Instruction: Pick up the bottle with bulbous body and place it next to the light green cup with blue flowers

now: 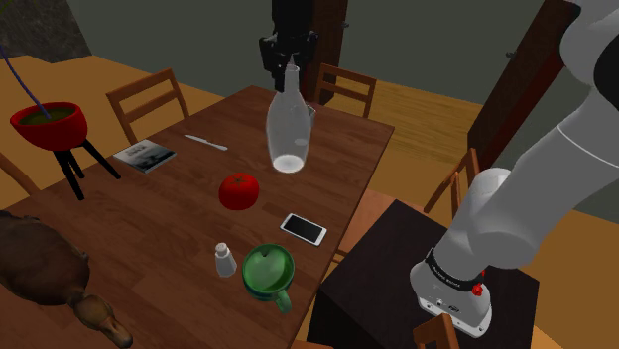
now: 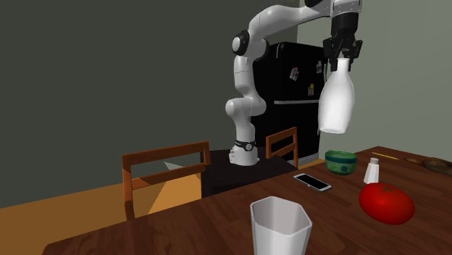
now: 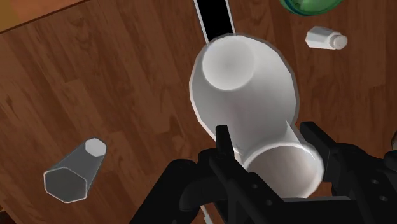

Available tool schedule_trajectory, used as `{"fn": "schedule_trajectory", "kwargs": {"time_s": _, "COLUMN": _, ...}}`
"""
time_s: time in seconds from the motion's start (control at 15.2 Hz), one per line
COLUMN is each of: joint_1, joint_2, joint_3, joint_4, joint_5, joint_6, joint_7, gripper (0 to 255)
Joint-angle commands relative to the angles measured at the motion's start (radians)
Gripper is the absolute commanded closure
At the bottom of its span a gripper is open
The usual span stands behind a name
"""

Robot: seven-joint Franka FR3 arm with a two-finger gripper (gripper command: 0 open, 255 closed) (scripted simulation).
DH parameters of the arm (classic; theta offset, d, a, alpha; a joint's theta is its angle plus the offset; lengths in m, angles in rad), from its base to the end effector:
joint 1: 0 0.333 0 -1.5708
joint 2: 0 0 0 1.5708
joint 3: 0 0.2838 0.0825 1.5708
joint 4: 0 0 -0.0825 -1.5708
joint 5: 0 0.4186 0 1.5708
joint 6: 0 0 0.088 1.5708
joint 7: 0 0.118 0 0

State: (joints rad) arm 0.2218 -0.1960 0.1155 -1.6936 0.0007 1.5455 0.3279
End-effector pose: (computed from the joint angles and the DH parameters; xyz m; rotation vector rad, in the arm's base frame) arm 0.4993 0.1809 0.6259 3.1352 0.0122 0.0802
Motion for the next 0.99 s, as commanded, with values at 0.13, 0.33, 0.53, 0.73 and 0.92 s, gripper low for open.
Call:
{"fn": "schedule_trajectory", "kwargs": {"time_s": 0.13, "joint_1": 0.037, "joint_2": 0.037, "joint_3": 0.059, "joint_4": 0.01, "joint_5": 0.001, "joint_6": 0.027, "joint_7": 0.098, "gripper": 255}}
{"fn": "schedule_trajectory", "kwargs": {"time_s": 0.33, "joint_1": 0.066, "joint_2": 0.079, "joint_3": 0.102, "joint_4": 0.038, "joint_5": -0.005, "joint_6": 0.039, "joint_7": 0.171, "gripper": 255}}
{"fn": "schedule_trajectory", "kwargs": {"time_s": 0.53, "joint_1": 0.097, "joint_2": 0.131, "joint_3": 0.144, "joint_4": 0.078, "joint_5": -0.017, "joint_6": 0.049, "joint_7": 0.245, "gripper": 255}}
{"fn": "schedule_trajectory", "kwargs": {"time_s": 0.73, "joint_1": 0.13, "joint_2": 0.194, "joint_3": 0.184, "joint_4": 0.131, "joint_5": -0.035, "joint_6": 0.054, "joint_7": 0.319, "gripper": 255}}
{"fn": "schedule_trajectory", "kwargs": {"time_s": 0.92, "joint_1": 0.169, "joint_2": 0.266, "joint_3": 0.22, "joint_4": 0.198, "joint_5": -0.062, "joint_6": 0.053, "joint_7": 0.392, "gripper": 255}}
